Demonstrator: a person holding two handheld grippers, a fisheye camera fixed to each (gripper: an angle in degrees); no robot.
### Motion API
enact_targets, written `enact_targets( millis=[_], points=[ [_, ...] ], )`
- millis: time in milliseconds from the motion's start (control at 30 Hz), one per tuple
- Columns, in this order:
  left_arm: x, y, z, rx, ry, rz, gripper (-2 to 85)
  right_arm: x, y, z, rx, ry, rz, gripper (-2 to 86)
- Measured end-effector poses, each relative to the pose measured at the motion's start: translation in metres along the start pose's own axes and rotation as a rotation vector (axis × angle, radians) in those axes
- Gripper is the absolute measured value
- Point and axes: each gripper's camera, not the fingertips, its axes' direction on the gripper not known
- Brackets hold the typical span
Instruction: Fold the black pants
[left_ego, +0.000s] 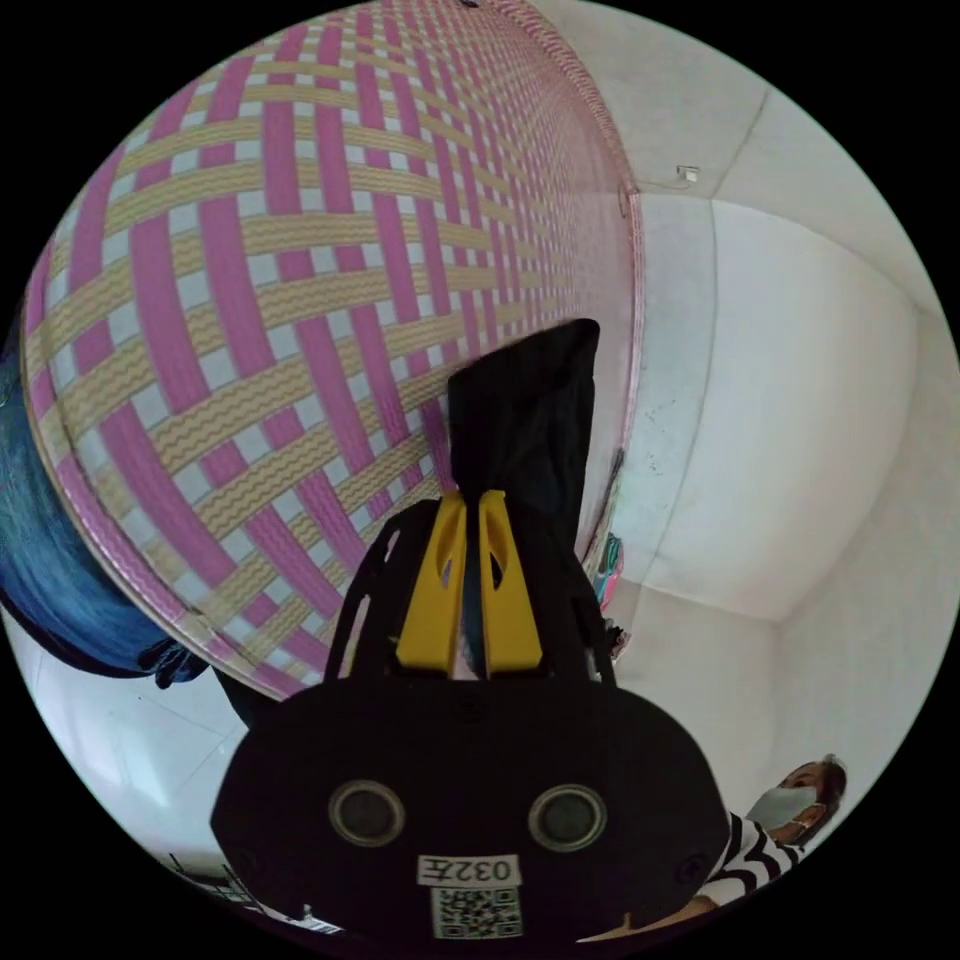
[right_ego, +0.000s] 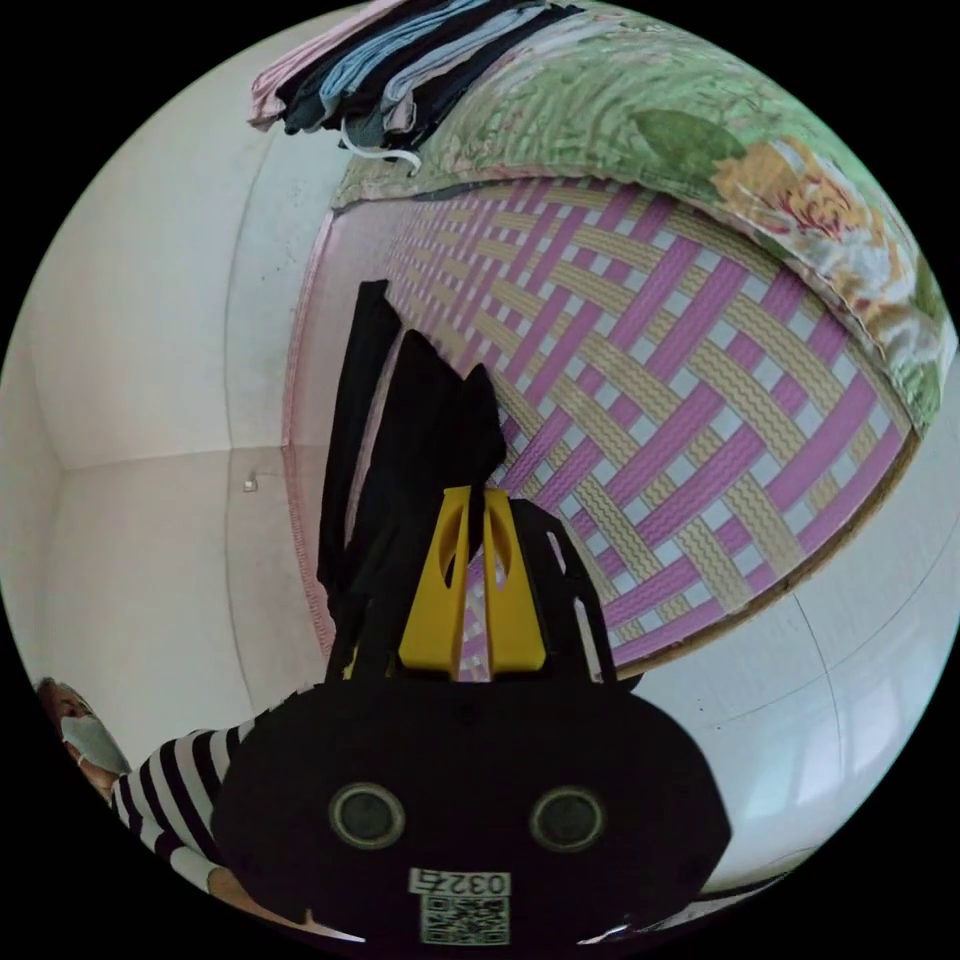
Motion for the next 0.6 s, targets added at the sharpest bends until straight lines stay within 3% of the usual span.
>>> enact_targets(
  millis=[200,367,600],
  points=[
    [-0.001,-0.011,-0.025,0.043,-0.021,0.022,-1.0,0.009,0.006,0.001,-0.038,-0.030,0.035,-0.8],
    [-0.012,-0.030,-0.022,-0.079,-0.048,0.016,-0.8,0.008,0.007,0.001,-0.058,-0.007,0.033,-0.3],
    [-0.030,-0.013,-0.038,-0.032,0.132,0.043,4.6,0.020,0.009,-0.013,-0.002,-0.168,0.056,8.4]
  ],
)
